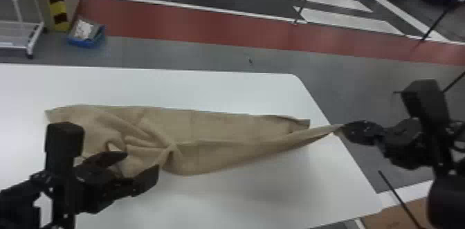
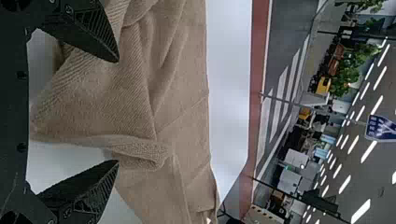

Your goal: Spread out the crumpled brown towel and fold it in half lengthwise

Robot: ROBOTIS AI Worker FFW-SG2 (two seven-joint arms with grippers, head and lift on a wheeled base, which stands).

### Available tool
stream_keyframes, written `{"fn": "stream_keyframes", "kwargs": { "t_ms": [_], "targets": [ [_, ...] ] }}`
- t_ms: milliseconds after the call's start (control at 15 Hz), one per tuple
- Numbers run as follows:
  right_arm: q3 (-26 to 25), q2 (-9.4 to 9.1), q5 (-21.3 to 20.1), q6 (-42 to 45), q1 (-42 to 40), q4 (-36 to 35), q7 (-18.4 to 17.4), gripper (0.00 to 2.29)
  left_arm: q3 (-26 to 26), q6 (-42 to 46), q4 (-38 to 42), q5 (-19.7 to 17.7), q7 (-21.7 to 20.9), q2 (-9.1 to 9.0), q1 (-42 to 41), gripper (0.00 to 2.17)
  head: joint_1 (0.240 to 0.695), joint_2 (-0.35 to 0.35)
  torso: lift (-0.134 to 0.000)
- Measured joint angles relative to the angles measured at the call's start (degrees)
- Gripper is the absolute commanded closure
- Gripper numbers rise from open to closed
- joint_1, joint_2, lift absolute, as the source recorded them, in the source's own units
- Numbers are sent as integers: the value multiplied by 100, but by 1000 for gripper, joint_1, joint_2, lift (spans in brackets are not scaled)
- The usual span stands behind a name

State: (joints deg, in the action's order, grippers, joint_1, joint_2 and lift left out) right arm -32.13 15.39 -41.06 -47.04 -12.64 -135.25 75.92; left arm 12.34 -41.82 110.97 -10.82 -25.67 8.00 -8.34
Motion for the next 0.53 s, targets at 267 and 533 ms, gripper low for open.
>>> {"fn": "stream_keyframes", "kwargs": {
  "t_ms": [267, 533],
  "targets": [
    [-582, 235, 180, -192, 128, 132, -25, 1214, -9, 37, -172, 149, -51, 0, 148, 130, 695, -350, -124],
    [-616, 167, 237, -182, 72, 139, -25, 1214, -84, 36, -310, 406, -154, 37, 210, 130, 695, -350, -124]
  ]
}}
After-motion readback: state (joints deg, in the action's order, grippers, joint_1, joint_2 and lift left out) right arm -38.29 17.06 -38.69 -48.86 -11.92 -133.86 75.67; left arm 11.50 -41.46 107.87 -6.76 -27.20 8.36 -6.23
